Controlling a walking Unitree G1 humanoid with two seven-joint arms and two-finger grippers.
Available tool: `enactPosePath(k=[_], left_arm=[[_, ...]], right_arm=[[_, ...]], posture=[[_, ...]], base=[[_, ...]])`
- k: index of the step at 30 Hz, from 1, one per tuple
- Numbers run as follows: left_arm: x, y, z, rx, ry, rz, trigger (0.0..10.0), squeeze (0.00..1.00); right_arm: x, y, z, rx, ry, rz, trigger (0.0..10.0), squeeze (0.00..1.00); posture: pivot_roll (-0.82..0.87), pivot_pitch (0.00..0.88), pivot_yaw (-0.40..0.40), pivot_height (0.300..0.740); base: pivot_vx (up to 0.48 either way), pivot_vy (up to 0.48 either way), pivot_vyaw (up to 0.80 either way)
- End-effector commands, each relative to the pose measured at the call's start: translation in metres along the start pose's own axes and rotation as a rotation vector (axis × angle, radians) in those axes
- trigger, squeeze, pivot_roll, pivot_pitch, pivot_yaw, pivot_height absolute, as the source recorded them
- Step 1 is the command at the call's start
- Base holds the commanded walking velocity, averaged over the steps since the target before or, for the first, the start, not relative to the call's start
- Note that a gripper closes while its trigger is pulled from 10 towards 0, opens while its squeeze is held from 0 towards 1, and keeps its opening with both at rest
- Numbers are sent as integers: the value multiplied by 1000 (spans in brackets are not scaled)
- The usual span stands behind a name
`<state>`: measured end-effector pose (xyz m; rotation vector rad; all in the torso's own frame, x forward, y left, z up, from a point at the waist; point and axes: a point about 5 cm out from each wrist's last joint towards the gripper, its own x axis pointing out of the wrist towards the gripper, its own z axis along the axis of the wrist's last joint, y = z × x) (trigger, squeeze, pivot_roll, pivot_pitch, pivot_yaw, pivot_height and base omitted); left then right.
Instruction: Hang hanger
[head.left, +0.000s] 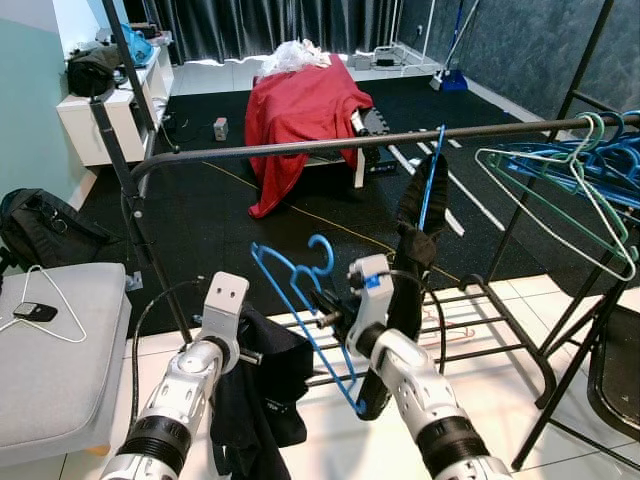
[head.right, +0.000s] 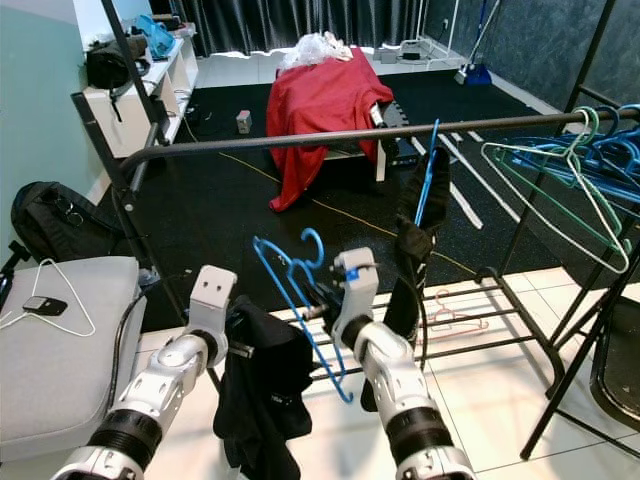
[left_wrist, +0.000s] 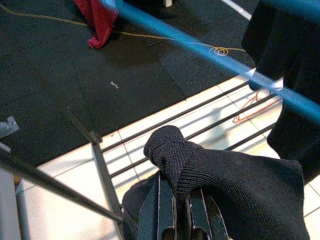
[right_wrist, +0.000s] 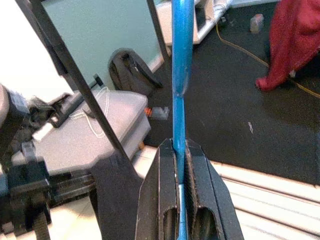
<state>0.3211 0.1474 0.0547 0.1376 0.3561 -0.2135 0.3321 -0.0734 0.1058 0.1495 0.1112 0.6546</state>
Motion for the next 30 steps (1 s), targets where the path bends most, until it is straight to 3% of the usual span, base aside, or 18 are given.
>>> enactPosePath(k=[1,2,4,9,11,12,13,18,24,27,30], left_arm=[[-1,4,0,27,-6,7,10000,0],[-2,4,-1,25,-5,7,10000,0],[-4,5,-1,24,-4,12,10000,0],[-4,7,0,28,-3,13,10000,0],[-4,9,0,31,-3,17,10000,0],[-4,9,0,31,-3,17,10000,0],[-4,10,-1,27,-3,25,10000,0],[-3,11,4,16,-30,52,10000,0],[3,18,16,48,-58,58,10000,0],[3,22,35,61,-122,25,10000,0],[3,22,35,61,-122,25,10000,0]], right_arm=[[3,6,3,-7,-23,29,10000,0],[6,15,16,23,-99,85,10000,0],[10,28,26,0,-152,174,10000,0],[9,27,16,-31,-102,163,10000,0],[0,10,-10,-49,35,28,10000,0],[0,10,-10,-49,35,28,10000,0],[-8,0,-22,-55,97,-49,10000,0],[-31,-22,-44,49,154,-224,10000,0],[-36,-24,-49,49,175,-229,10000,0],[-35,-21,-48,39,181,-209,10000,0],[-35,-21,-48,39,181,-209,10000,0]], posture=[[-63,22,4,740],[-46,13,5,740],[-39,30,6,740],[-38,24,8,740],[-44,30,11,740],[-44,30,11,740],[-45,41,10,740],[-41,26,13,740],[-54,32,25,740],[-72,36,50,740],[-72,36,50,740]], base=[[0,0,0],[0,0,0],[0,0,0],[0,0,0],[0,0,0],[0,0,0],[0,0,0],[0,0,0],[0,0,0],[0,0,0],[0,0,0]])
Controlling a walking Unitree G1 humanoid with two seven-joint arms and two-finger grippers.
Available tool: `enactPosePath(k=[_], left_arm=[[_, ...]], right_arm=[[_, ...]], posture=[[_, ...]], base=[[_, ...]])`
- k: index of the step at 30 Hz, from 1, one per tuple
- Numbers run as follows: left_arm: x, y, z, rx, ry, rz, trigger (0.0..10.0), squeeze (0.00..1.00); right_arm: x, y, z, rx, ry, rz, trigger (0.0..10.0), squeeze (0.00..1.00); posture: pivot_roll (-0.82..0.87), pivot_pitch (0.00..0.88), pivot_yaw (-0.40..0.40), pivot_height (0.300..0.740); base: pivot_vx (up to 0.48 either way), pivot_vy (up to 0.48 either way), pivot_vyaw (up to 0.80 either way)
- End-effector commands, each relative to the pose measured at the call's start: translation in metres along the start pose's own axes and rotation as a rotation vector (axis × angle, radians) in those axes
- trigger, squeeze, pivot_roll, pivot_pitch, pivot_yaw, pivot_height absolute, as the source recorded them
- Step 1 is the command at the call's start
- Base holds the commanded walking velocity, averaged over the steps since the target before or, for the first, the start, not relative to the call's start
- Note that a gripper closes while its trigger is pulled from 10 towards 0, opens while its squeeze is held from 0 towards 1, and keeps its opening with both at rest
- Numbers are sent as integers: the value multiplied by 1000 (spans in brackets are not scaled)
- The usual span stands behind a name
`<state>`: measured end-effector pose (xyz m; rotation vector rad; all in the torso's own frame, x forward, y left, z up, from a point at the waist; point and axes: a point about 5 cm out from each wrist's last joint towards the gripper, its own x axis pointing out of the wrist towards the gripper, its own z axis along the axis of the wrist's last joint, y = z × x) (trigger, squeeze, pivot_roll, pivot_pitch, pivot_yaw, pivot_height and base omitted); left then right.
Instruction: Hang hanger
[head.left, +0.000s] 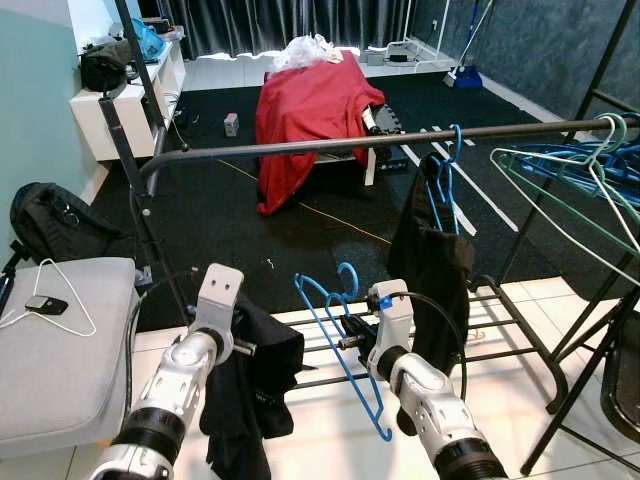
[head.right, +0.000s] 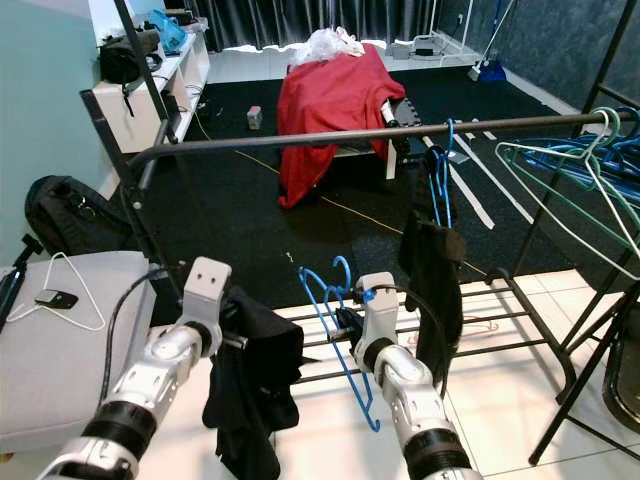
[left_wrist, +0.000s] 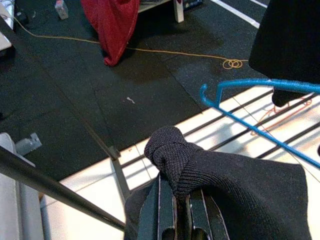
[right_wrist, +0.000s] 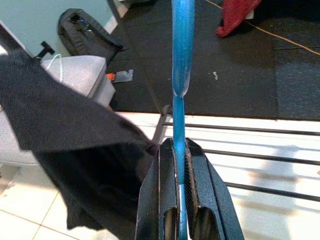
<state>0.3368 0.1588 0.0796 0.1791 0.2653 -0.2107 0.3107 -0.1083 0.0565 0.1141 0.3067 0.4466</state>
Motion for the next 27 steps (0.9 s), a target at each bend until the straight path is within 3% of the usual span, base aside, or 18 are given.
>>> enactPosePath(k=[1,3,4,7,9,14,22,25,26,27], left_arm=[[0,6,9,12,-37,8,10000,0],[-2,9,19,15,-78,7,10000,0],[-2,12,26,67,-103,-18,10000,0],[-2,13,25,362,-82,-138,10000,0],[-4,17,17,475,-28,-177,10000,0],[-3,26,13,568,31,-163,10000,0],[8,17,29,461,13,-129,10000,0],[13,20,31,397,48,-59,10000,0],[15,28,22,271,160,38,10000,0],[14,32,19,211,188,77,10000,0]], right_arm=[[0,2,0,-1,4,9,10000,0],[0,6,4,13,-16,48,10000,0],[-1,14,2,-12,21,149,10000,0],[-6,25,-8,-144,143,313,10000,0],[-10,24,-8,-204,164,317,10000,0],[-20,21,-7,-238,195,312,10000,0],[-38,23,-8,-351,309,338,10000,0],[-43,11,-11,-411,359,257,10000,0],[-54,-5,-19,-469,432,198,10000,0],[-58,-8,-19,-473,434,193,10000,0]], posture=[[-72,36,50,740],[-44,29,47,740],[-40,25,28,740],[-55,26,12,740],[-79,52,43,740],[-74,55,48,740],[-101,52,64,740],[-108,48,58,740],[-103,45,55,740],[-103,45,55,740]], base=[[0,0,0],[0,0,0],[0,0,0],[0,0,0],[0,0,0],[0,0,0],[0,0,0],[0,0,0],[0,0,0],[0,0,0]])
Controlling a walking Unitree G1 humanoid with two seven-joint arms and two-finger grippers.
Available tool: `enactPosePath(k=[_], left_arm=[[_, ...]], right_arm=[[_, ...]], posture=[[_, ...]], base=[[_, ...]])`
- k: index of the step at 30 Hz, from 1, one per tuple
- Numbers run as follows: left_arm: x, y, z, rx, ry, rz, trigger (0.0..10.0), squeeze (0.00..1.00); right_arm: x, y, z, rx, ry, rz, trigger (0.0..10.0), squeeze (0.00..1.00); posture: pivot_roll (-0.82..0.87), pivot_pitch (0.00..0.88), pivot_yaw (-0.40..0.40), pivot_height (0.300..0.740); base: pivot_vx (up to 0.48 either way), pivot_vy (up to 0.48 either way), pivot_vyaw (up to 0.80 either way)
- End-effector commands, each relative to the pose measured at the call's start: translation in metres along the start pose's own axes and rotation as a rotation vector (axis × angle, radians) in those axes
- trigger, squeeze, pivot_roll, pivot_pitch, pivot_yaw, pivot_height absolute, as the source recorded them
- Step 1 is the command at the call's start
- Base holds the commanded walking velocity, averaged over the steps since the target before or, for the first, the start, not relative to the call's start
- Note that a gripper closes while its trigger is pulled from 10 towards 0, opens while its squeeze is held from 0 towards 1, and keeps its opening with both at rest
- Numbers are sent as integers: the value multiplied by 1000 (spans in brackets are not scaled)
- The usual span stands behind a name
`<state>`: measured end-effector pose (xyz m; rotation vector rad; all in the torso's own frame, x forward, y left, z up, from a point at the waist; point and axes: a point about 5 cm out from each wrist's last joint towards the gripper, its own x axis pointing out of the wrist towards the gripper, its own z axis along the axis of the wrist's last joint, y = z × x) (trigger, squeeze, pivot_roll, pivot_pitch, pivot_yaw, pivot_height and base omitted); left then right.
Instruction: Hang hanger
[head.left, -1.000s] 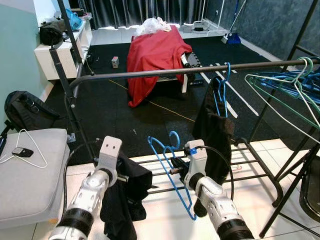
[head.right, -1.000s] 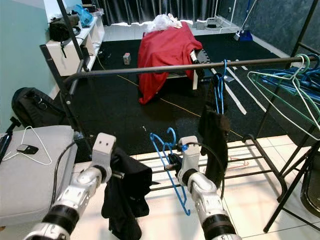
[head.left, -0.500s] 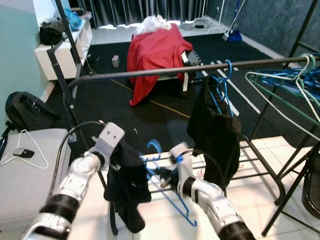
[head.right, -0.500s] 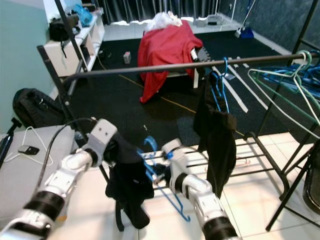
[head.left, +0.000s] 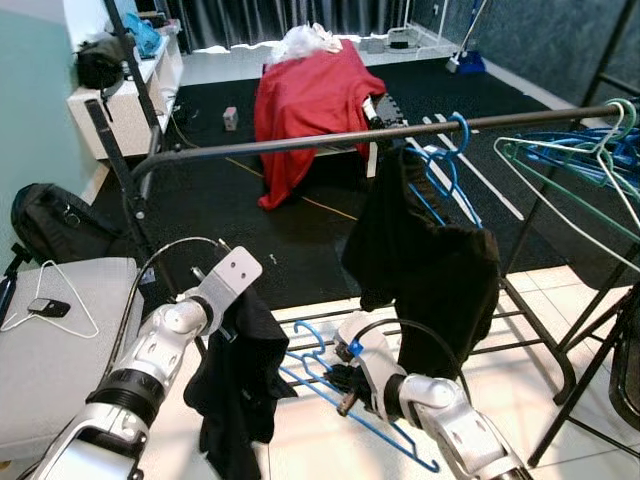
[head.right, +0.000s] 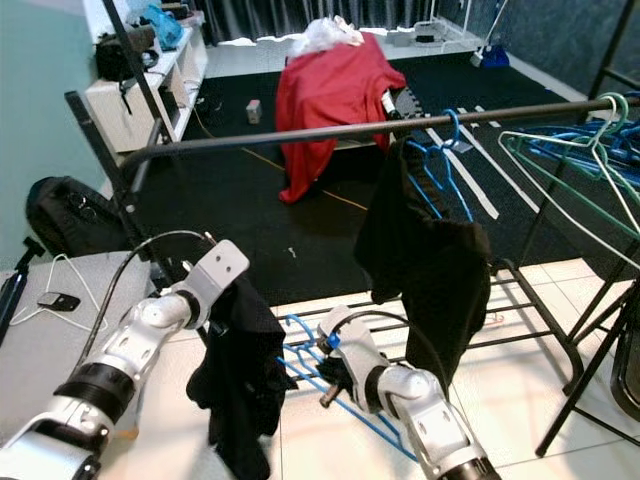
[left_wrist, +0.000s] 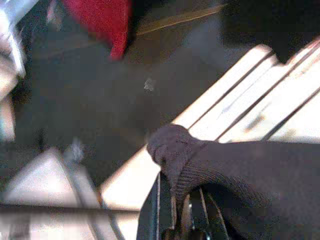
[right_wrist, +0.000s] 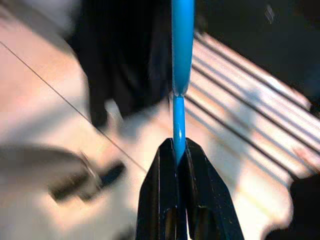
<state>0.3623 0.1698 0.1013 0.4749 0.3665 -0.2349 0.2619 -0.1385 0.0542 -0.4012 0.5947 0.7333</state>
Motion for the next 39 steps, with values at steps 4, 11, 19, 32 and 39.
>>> enactPosePath(k=[4,11,19,32,39], left_arm=[[0,15,-12,-141,85,114,10000,0],[2,6,-6,-155,68,84,10000,0],[6,0,6,-202,60,84,10000,0],[-1,-29,33,-96,-155,-192,10000,0],[-3,-27,29,-22,-147,-243,10000,0]], right_arm=[[-18,8,1,28,-27,48,10000,0],[-31,28,32,96,-229,209,10000,0],[-31,29,46,55,-227,234,10000,0],[-25,15,49,79,-214,132,10000,0],[-28,8,49,69,-192,91,10000,0]], posture=[[-106,47,57,740],[-114,52,67,740],[-121,55,61,740],[-115,54,61,740],[-115,52,62,740]], base=[[0,0,0],[0,0,0],[0,0,0],[0,0,0],[0,0,0]])
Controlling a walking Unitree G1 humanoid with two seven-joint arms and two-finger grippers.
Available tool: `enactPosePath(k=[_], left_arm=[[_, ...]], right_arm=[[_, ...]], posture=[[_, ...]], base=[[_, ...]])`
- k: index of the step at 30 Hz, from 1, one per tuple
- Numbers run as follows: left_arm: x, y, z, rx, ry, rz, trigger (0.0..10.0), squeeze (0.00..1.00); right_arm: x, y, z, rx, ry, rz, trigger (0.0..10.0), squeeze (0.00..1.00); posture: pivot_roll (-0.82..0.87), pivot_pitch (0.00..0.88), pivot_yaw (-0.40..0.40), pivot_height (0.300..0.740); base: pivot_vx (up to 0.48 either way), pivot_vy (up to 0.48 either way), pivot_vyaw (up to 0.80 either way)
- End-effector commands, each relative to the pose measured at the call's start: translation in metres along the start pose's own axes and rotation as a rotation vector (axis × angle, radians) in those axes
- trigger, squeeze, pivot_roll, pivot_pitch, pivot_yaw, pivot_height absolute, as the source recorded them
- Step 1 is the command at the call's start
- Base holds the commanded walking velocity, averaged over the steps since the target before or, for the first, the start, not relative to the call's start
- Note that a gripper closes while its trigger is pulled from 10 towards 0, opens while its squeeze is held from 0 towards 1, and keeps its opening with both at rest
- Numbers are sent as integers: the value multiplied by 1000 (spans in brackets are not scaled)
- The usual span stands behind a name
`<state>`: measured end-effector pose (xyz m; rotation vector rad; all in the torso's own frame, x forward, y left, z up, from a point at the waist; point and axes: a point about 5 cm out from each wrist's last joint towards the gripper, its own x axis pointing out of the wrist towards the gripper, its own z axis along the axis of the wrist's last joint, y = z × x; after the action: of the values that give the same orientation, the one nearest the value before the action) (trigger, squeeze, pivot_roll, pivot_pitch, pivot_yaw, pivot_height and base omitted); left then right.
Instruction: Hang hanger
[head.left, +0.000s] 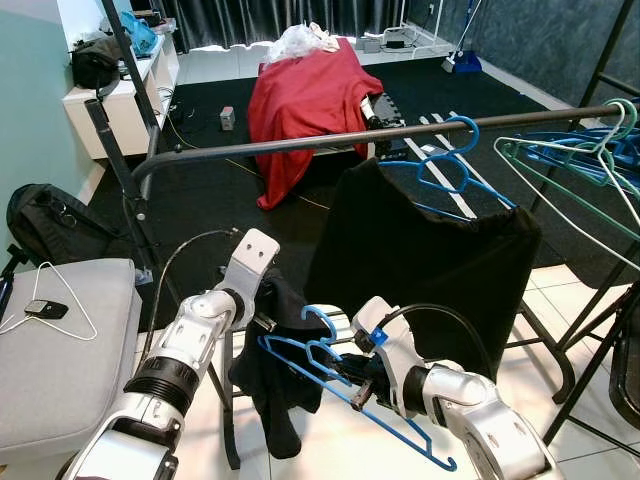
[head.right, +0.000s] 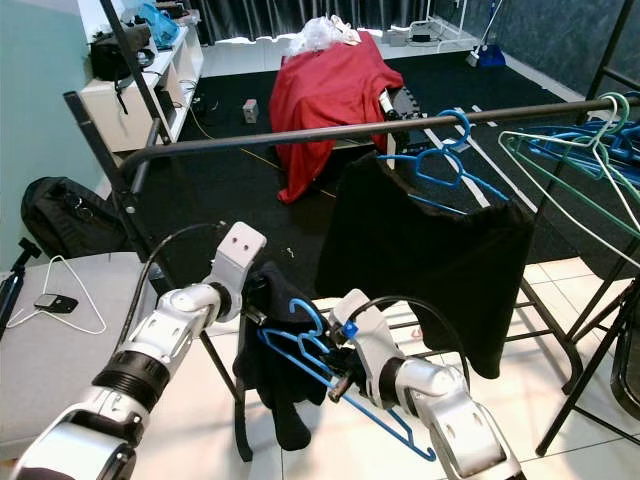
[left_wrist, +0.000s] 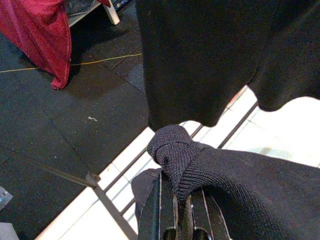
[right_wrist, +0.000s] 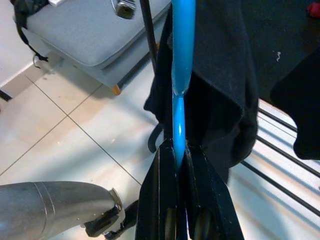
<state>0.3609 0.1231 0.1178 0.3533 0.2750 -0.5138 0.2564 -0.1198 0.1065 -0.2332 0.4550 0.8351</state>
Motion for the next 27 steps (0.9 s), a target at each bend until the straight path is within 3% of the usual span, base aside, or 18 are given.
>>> enactPosePath(k=[1,4,14,15,18,21,22,24,27], left_arm=[[-4,7,-6,29,18,17,10000,0],[-5,15,-12,20,73,80,10000,0],[-7,17,-15,29,93,84,10000,0],[-7,11,-9,55,41,26,10000,0],[-8,2,-5,93,7,-48,10000,0],[-10,-13,-1,114,-55,-156,10000,0],[-10,-13,-1,114,-55,-156,10000,0],[-11,-21,1,118,-74,-208,10000,0],[-8,-27,5,103,-91,-200,10000,0]], right_arm=[[-1,-1,1,-1,5,-10,10000,0],[-8,-5,4,-10,39,-50,10000,0],[-13,-8,5,-4,84,-65,10000,0],[-14,-17,6,34,68,-136,10000,0],[-11,-27,9,51,23,-213,10000,0],[-6,-29,18,195,-127,-206,10000,0],[-6,-29,18,195,-127,-206,10000,0],[-3,-26,22,308,-184,-161,10000,0],[-1,-19,19,383,-181,-88,10000,0]], posture=[[-115,52,62,740],[-120,52,61,740],[-122,54,64,740],[-120,56,61,740],[-117,56,61,740],[-116,58,62,740],[-116,58,62,740],[-113,57,61,740],[-111,59,62,740]], base=[[0,0,0],[0,0,0],[0,0,0],[0,0,0],[0,0,0],[0,0,0],[0,0,0],[0,0,0],[0,0,0]])
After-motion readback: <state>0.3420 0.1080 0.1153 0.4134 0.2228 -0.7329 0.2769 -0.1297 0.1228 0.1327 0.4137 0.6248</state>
